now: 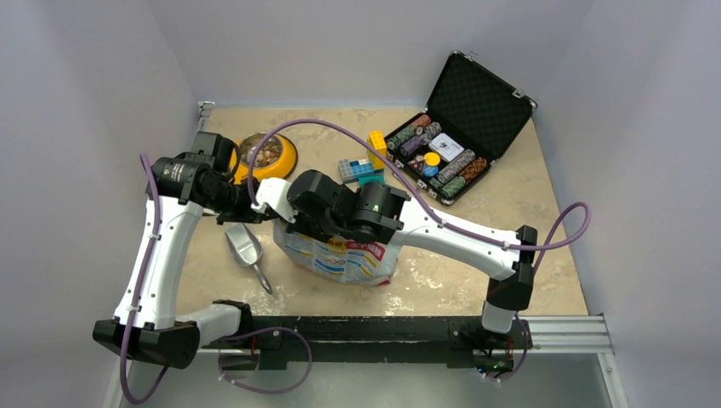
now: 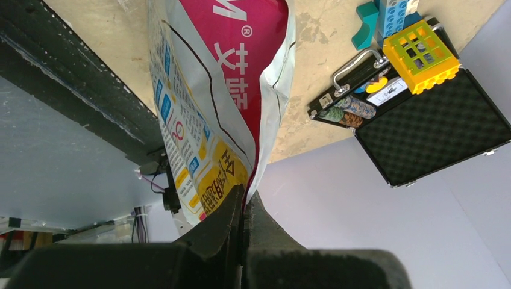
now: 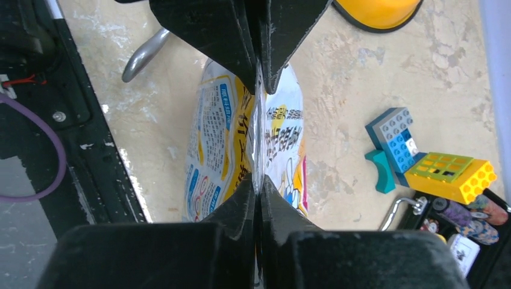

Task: Serve the pet food

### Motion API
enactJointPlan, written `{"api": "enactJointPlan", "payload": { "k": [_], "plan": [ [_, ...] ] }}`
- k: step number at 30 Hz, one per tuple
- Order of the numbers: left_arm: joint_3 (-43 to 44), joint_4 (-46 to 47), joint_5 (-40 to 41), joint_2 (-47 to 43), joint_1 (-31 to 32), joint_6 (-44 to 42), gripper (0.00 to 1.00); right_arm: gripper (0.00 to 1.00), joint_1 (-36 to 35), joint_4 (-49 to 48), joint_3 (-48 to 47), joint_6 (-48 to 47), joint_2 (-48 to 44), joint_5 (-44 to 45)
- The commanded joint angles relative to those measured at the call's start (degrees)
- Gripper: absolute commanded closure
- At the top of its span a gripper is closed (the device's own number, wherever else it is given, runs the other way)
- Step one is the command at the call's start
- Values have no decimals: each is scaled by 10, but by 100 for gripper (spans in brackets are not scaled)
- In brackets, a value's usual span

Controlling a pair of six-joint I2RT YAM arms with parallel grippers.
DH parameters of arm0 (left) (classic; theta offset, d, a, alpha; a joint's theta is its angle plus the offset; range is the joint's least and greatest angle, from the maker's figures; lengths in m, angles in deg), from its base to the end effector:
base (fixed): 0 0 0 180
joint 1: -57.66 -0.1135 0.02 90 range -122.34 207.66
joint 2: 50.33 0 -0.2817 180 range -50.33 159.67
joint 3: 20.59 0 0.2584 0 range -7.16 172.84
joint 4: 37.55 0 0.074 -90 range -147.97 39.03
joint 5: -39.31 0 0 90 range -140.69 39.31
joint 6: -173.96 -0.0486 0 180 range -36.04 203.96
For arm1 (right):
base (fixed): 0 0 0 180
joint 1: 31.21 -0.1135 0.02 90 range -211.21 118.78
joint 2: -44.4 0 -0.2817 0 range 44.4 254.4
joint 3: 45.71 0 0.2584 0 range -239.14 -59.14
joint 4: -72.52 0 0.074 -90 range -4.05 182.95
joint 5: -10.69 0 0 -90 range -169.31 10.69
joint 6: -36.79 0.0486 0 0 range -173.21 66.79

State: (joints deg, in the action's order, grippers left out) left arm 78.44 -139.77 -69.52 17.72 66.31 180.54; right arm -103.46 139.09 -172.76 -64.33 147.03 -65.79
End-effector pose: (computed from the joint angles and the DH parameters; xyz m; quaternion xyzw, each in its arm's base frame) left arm 0.1705 -0.0418 0.3942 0.6565 -0.7191 0.2258 0.0306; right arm 0.1348 0.3839 0.4138 -0.5680 0.7096 0.1121 0.4015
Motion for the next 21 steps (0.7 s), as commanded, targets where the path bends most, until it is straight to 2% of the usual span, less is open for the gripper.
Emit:
{"api": "enactJointPlan", "payload": {
  "k": [1, 4, 5, 6, 7, 13, 17, 18, 19, 20, 21],
  "plan": [
    [17, 13, -46, -19, -4, 16, 100, 88, 15, 58, 73, 24, -48, -13],
    [24, 9, -41, -19, -5, 12, 100, 67, 16, -14, 141, 12, -118, -41],
    [25, 6, -40, -19, -5, 10, 100, 74, 19, -16, 142, 9, -122, -41],
    [24, 4, -39, -20, -4, 10, 100, 91, 23, -7, 134, 7, -119, -40],
    [24, 3, -38, -20, -5, 9, 100, 100, 25, 5, 126, 10, -113, -30],
    [25, 0, -31, -20, -5, 11, 100, 100, 32, 30, 129, 32, -124, -36],
    [22, 2, -30, -19, -5, 11, 100, 76, 35, 19, 160, 39, -160, -19],
    [21, 2, -30, -18, -5, 12, 100, 77, 39, 21, 162, 42, -165, -19],
    [20, 4, -31, -18, -4, 12, 100, 84, 43, 28, 162, 44, -166, -19],
    [19, 4, -31, -17, -5, 12, 100, 100, 46, 37, 162, 46, -166, -17],
    [19, 4, -31, -17, -5, 12, 100, 100, 47, 40, 170, 45, -169, -16]
  ]
}}
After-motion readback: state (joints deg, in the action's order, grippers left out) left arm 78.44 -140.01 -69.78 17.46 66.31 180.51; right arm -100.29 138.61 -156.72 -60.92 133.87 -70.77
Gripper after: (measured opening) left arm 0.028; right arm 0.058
